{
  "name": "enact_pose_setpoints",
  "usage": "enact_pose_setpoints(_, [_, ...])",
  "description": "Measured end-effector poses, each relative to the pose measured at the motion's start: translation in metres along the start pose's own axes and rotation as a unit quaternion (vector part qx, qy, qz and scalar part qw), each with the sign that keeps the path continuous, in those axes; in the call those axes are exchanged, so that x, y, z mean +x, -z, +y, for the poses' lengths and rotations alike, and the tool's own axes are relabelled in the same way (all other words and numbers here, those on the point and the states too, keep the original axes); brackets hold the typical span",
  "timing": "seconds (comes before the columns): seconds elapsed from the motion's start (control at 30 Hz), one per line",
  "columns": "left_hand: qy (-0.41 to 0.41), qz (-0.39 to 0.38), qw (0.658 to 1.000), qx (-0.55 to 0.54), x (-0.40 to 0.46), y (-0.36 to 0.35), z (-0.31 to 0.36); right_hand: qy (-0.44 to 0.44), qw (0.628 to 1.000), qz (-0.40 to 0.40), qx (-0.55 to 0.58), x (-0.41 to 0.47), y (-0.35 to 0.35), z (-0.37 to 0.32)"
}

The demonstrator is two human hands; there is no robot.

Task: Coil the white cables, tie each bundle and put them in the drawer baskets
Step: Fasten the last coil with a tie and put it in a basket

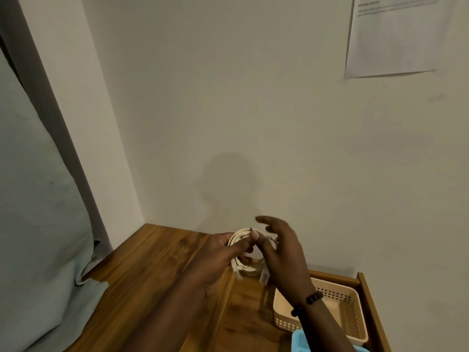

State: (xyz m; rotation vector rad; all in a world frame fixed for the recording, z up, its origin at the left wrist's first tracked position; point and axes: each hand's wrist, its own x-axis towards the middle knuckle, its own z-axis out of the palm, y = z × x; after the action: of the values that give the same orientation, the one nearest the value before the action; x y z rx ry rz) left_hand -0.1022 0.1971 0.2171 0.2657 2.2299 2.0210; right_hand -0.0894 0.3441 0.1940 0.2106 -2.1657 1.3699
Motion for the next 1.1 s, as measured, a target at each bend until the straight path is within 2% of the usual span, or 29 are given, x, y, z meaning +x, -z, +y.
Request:
enact_pose_setpoints(0.07, [0.023, 0.030, 0.998, -0.045, 0.003, -0.001, 0.000, 0.028, 0.985, 0.153, -0.073, -0.012, -0.002, -0.009])
enact_pose_setpoints(0.1, [0.031, 0.036, 0.997, -0.061, 0.005, 0.000, -0.001, 0.041, 0.973, 0.201, -0.105, -0.019, -0.004, -0.014])
enact_pose_setpoints(0.13, [0.034, 0.034, 0.996, -0.071, 0.007, 0.001, -0.001, 0.044, 0.967, 0.213, -0.132, -0.026, -0.008, -0.018])
enact_pose_setpoints(0.3, [0.028, 0.039, 0.993, -0.104, 0.007, -0.003, -0.001, -0.033, 0.965, 0.160, -0.203, -0.035, -0.030, -0.009])
enact_pose_setpoints(0.43, [0.018, 0.075, 0.993, -0.090, 0.006, -0.008, -0.006, -0.036, 0.947, 0.182, -0.263, -0.028, -0.035, -0.010])
enact_pose_setpoints(0.57, [-0.011, 0.068, 0.996, -0.052, 0.002, -0.013, -0.006, -0.025, 0.925, 0.217, -0.311, -0.025, -0.041, -0.017])
enact_pose_setpoints(0.7, [-0.048, 0.073, 0.996, -0.012, -0.003, -0.017, -0.003, -0.024, 0.919, 0.238, -0.313, -0.023, -0.047, -0.011])
enact_pose_setpoints(0.93, [-0.100, 0.051, 0.994, 0.012, -0.006, -0.019, 0.001, -0.021, 0.936, 0.263, -0.234, -0.022, -0.049, -0.006])
enact_pose_setpoints(1.1, [-0.080, 0.046, 0.996, -0.016, -0.005, -0.019, -0.002, -0.027, 0.946, 0.258, -0.196, -0.020, -0.048, -0.008])
